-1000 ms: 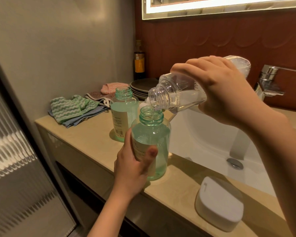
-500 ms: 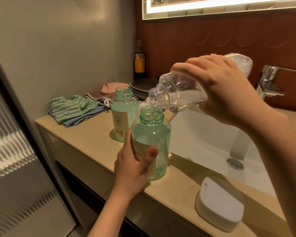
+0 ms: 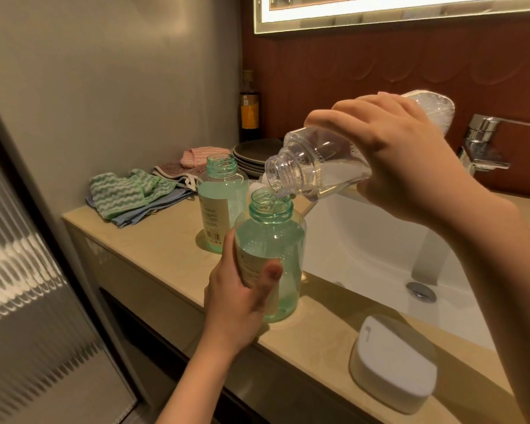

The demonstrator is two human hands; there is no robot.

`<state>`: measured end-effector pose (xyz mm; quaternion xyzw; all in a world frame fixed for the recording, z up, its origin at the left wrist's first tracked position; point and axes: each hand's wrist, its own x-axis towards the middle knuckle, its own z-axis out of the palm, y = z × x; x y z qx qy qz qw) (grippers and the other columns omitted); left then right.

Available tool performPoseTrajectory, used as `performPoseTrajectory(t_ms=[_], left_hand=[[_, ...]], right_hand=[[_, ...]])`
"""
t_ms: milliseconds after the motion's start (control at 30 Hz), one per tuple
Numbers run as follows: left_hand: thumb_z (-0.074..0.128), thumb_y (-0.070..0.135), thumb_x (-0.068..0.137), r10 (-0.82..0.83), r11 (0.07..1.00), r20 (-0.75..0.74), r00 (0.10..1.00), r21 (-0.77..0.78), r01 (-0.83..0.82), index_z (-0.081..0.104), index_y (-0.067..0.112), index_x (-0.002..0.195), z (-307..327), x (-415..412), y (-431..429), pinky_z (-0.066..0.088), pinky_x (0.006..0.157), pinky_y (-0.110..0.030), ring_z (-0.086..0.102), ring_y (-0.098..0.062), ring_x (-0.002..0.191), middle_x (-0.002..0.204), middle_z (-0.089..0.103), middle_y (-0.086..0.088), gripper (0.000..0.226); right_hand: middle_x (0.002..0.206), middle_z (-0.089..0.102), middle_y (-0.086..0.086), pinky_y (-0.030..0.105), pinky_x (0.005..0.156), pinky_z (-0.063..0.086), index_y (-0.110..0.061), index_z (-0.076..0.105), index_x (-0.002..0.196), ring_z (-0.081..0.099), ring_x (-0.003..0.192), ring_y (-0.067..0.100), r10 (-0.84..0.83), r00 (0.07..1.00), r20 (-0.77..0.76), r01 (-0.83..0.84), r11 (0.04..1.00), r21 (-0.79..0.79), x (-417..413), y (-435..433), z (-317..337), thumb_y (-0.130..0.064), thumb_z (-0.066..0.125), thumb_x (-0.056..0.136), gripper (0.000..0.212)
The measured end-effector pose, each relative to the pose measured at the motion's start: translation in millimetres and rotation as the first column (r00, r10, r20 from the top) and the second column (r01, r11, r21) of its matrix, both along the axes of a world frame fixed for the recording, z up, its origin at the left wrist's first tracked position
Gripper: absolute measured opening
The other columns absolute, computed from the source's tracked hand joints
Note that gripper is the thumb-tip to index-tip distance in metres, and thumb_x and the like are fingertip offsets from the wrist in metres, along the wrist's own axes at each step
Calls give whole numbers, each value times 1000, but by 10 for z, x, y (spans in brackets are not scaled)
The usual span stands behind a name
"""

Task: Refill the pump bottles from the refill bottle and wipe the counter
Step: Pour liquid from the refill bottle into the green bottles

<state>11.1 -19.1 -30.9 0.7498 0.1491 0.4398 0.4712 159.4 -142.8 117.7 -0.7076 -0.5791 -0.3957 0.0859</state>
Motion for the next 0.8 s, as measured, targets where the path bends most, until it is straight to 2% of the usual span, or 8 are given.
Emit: performPoseTrajectory(t_ms=[133, 333, 467, 800], left_hand=[[36, 97, 53, 0, 1000, -6, 1000, -3, 0, 41, 49, 116, 7, 7, -3, 49, 88, -33, 59, 2, 101, 105, 59, 37, 79], [35, 97, 53, 0, 1000, -3, 1000, -1, 0, 41, 49, 114, 12, 5, -6, 46, 85, -26, 57, 9, 99, 104, 57, 39, 78], [36, 97, 52, 3, 1000, -3, 1000, -7, -3, 42, 48, 115, 6, 4, -4, 48, 86, -28, 58, 5, 101, 104, 59, 35, 80], [34, 97, 52, 15, 1000, -10, 1000, 0, -15, 43, 44, 115, 11, -2, -8, 46, 82, -24, 57, 8, 100, 102, 60, 32, 83]], right_hand=[[120, 58, 13, 46, 95, 37, -17, 46, 134, 51, 109, 35, 0, 1000, -4, 0, 1000, -2, -7, -4, 3, 12, 68, 64, 79], [121, 58, 14, 47, 97, 37, -17, 46, 134, 52, 110, 35, -2, 1000, -3, 2, 1000, -8, -6, -1, 1, 11, 68, 65, 78], [121, 58, 14, 48, 99, 35, -17, 45, 134, 52, 110, 35, -6, 1000, 3, 6, 1000, -5, -10, -1, 8, 11, 68, 66, 77], [121, 58, 15, 49, 100, 34, -17, 47, 133, 52, 110, 36, -15, 1000, 7, 15, 1000, -4, -32, -2, 17, 13, 66, 66, 76]])
